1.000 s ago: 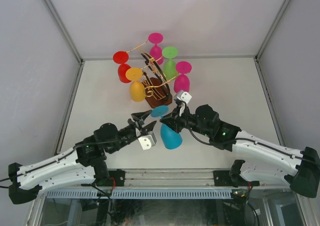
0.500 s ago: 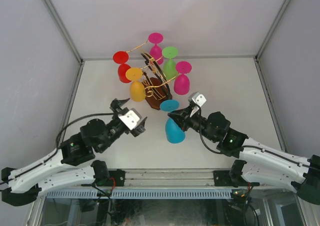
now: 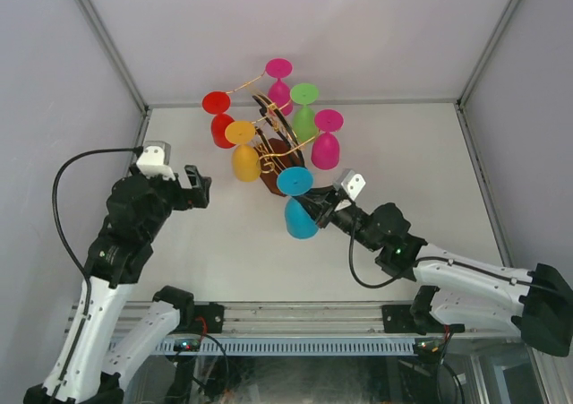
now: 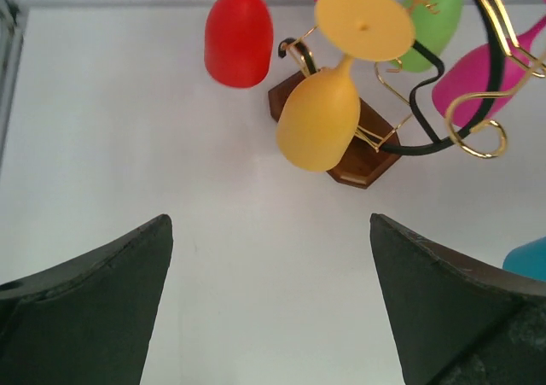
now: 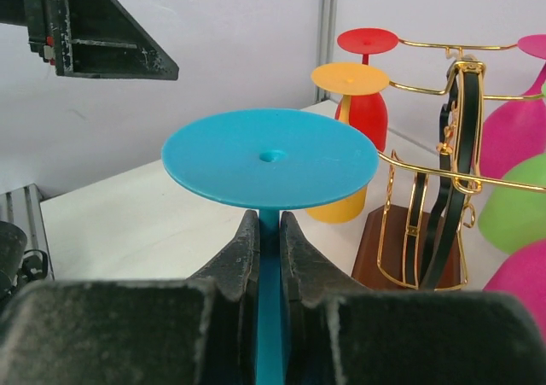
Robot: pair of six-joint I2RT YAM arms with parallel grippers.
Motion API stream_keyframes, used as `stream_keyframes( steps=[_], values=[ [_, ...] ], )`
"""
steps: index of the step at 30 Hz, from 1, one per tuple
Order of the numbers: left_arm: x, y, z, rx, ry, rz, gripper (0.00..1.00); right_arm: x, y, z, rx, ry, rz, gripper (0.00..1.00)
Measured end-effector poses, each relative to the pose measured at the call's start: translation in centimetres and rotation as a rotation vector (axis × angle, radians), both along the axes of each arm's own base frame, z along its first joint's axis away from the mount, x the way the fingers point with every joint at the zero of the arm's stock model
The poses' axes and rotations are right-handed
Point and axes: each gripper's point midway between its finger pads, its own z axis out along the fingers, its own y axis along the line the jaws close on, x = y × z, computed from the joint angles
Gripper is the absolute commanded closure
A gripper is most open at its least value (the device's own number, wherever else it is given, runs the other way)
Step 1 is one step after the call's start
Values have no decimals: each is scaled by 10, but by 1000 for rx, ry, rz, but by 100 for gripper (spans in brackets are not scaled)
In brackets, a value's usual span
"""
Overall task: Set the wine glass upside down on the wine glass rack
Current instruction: Turn the wine glass upside down at the wine rack.
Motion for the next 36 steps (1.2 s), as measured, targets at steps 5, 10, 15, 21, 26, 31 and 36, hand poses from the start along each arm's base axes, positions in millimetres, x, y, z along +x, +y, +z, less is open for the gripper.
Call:
stream_keyframes(
  steps=[5, 10, 15, 21, 26, 31, 36],
  values=[
    [-1, 8, -33, -95, 131, 50, 0, 10, 7, -8, -11, -15, 14, 100],
    [-9, 6, -59, -119, 231, 61, 0, 25, 4, -9, 4, -23, -5, 100],
    [-17, 7, -73, -122, 252, 67, 0, 37, 7, -19, -10, -26, -14, 100],
    [-31, 14, -74, -131, 183, 74, 0, 49, 13, -34, -34, -28, -15, 100],
    [-31, 23, -73, -110, 159, 108, 0, 57, 17, -42, -41, -40, -15, 100],
    [-32, 25, -87, -92, 191, 122, 0, 65, 23, -39, -42, -63, -14, 100],
    [-34, 27, -91, -90, 175, 126, 0, 74, 27, -29, -29, -95, -14, 100]
  ],
)
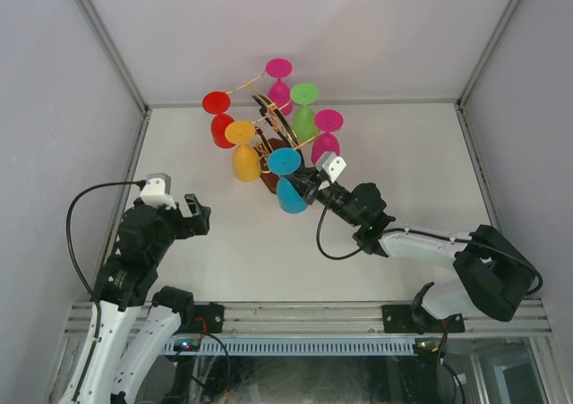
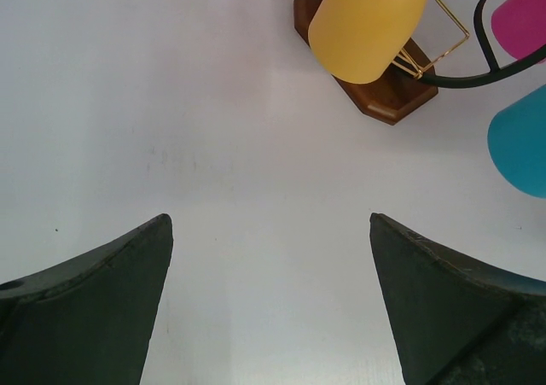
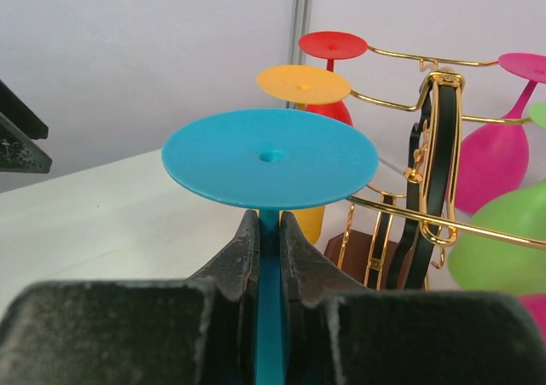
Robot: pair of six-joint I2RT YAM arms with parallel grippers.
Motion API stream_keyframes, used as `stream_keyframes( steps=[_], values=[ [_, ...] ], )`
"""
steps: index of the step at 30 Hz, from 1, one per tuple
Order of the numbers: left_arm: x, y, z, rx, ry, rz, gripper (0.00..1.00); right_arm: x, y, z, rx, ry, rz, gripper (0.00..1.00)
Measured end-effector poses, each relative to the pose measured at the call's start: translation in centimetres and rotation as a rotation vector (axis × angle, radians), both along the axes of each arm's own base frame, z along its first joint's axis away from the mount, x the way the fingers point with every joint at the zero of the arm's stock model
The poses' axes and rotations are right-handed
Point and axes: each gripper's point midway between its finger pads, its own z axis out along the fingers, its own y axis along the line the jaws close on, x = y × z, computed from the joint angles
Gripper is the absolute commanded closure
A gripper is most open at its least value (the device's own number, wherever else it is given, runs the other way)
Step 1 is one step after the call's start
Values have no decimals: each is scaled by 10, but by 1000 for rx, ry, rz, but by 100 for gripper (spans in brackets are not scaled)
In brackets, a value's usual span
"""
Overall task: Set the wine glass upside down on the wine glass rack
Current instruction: Turn the wine glass upside down at the wine rack.
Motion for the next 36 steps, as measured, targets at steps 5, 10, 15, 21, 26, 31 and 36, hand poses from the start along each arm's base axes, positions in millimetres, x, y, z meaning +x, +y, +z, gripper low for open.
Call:
stream_keyframes(
  steps=[5, 10, 15, 21, 26, 31, 36],
  values=[
    [0, 2, 1, 4, -8, 12, 0, 8, 3, -2, -7, -7, 0, 100],
    [0, 3, 1, 5, -8, 16, 0, 14, 8, -5, -20, -7, 4, 100],
    [-1, 4, 2, 5, -15, 18, 0, 17, 13, -5, -18, -14, 13, 100],
    [-1, 4, 3, 4, -19, 18, 0, 20, 16, -16, -37, 1, 14, 100],
    [-1, 4, 3, 4, -20, 18, 0, 24, 15, -22, -48, 9, 2, 100],
    [-1, 4, 3, 5, -20, 18, 0, 32, 14, -28, -57, 19, -15, 100],
    [-1, 4, 3, 6, -20, 18, 0, 40, 21, -33, -66, 27, -15, 100]
  ],
)
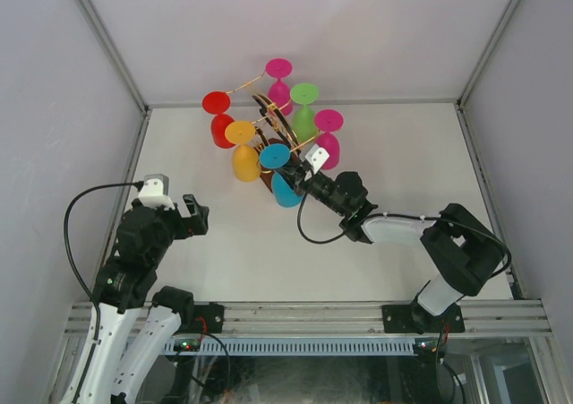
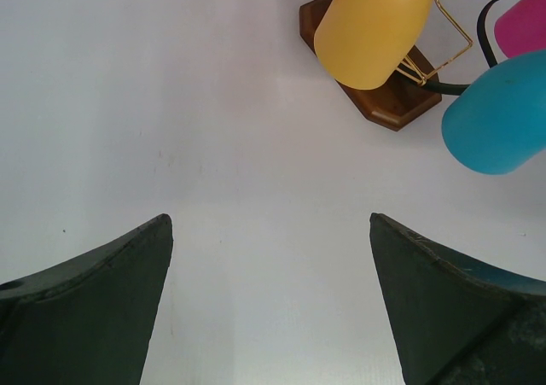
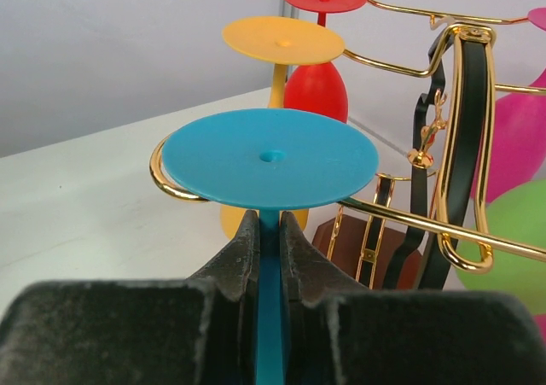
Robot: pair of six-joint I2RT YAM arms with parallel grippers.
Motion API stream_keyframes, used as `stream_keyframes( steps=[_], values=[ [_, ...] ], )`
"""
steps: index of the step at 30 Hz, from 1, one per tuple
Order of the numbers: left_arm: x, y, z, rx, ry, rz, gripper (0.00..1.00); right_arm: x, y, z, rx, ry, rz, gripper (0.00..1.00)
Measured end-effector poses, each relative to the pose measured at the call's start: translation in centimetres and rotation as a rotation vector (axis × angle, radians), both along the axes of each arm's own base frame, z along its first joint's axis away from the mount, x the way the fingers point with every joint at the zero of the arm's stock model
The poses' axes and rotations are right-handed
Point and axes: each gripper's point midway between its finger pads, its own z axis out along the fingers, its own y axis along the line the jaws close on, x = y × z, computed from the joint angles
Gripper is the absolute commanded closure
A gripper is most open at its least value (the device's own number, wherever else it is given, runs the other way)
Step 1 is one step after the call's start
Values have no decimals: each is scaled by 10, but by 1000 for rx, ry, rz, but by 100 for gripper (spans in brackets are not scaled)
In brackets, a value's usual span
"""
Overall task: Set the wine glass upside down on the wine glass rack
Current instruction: Turn the wine glass upside down at the wine rack.
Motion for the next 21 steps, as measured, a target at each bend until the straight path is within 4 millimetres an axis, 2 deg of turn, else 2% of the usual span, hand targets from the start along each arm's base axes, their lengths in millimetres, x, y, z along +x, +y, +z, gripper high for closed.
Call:
stream_keyframes(
  steps=[11, 21],
  values=[
    [0, 0, 0, 6, 0, -2, 0, 10, 16, -1, -3, -4, 24, 100],
    [1, 0, -1, 7, 3, -2, 0, -1, 29, -5, -19, -8, 119, 100]
  ],
)
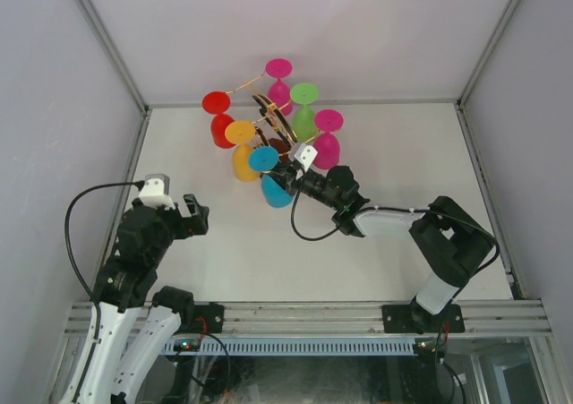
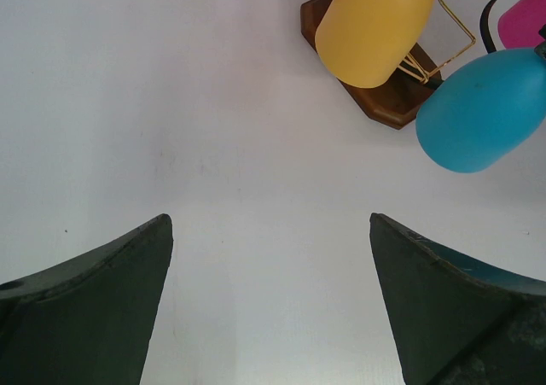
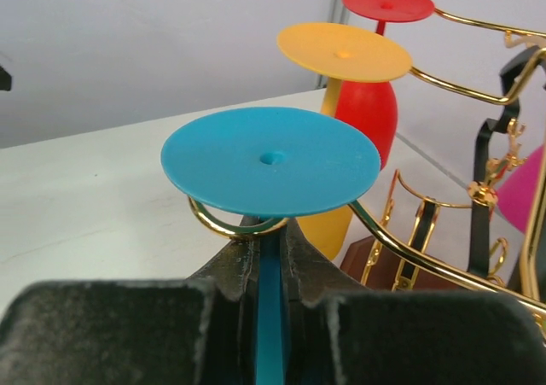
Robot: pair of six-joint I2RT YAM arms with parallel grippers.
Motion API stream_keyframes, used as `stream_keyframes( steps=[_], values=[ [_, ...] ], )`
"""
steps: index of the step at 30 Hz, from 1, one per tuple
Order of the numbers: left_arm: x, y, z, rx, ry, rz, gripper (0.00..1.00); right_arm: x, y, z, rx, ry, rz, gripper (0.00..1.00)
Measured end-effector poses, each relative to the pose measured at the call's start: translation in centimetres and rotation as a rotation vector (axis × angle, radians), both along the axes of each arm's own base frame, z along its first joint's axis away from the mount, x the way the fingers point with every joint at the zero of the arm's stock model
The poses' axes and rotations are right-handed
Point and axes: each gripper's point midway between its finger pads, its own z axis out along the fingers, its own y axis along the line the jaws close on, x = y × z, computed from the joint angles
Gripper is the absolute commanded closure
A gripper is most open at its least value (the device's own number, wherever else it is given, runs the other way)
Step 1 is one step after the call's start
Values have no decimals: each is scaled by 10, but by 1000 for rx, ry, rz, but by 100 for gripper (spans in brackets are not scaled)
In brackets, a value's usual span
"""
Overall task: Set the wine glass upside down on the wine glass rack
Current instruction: Turn the wine glass upside down at the wine rack.
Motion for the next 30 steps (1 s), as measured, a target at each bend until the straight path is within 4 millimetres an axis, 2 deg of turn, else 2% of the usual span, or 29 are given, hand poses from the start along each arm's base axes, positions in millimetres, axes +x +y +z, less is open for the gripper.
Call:
stream_keyframes(
  steps=[6, 21, 30],
  values=[
    [1, 0, -1, 2, 7, 0, 0, -10, 7, 0, -12, -3, 75, 100],
    [1, 0, -2, 2, 8, 0, 0, -16, 8, 0, -20, -8, 125, 100],
    [1, 0, -2, 2, 9, 0, 0, -28, 9, 0, -37, -10, 180, 100]
  ],
)
